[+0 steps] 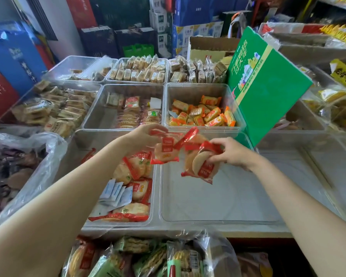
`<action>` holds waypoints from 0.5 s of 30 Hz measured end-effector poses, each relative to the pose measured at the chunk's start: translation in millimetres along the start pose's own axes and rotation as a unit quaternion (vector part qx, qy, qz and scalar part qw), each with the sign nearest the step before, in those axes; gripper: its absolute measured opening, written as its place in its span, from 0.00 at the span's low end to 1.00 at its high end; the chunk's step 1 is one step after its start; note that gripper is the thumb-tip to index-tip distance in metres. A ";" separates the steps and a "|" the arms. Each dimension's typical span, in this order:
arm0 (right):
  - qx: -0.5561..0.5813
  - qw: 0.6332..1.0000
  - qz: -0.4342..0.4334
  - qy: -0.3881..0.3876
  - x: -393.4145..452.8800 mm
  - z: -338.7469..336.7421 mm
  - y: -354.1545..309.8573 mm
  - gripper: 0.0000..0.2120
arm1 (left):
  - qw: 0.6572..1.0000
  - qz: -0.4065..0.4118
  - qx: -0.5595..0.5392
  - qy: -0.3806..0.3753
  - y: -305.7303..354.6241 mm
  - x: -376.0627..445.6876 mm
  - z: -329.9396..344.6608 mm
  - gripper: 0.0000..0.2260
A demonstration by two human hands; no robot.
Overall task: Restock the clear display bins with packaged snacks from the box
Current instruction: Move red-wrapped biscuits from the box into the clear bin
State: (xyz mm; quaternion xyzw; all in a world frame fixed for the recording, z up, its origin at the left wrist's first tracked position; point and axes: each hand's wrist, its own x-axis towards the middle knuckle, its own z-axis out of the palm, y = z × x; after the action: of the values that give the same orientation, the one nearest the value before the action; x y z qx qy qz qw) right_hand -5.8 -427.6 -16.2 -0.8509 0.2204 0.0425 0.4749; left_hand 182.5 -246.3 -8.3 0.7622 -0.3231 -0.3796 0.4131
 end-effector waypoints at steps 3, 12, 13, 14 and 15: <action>0.225 0.972 0.040 0.060 6.9 -2.4 15.0 0.18 | 0.990 -0.041 -0.109 0.079 -9.4 6.0 -5.0 0.13; 0.621 0.781 0.058 0.008 30.4 34.1 9.1 0.27 | 0.876 -0.070 -0.408 0.247 -13.6 38.8 27.8 0.22; 0.640 0.765 0.064 0.007 35.9 43.2 5.4 0.26 | 0.857 -0.070 -0.446 0.249 -12.0 44.4 37.4 0.23; 0.655 0.752 0.071 0.018 41.5 51.8 0.8 0.22 | 0.844 -0.070 -0.469 0.250 -10.3 49.8 47.8 0.22; 0.668 0.740 0.073 0.036 47.8 59.2 -3.7 0.19 | 0.843 -0.070 -0.472 0.248 -9.2 54.2 57.7 0.18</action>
State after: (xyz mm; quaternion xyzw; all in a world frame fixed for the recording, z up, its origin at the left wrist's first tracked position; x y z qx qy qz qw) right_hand 46.8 -393.0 -59.0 -0.2980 0.2710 -0.1121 0.9084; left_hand 162.6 -308.0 -54.7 0.5642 0.0622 -0.3124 0.7617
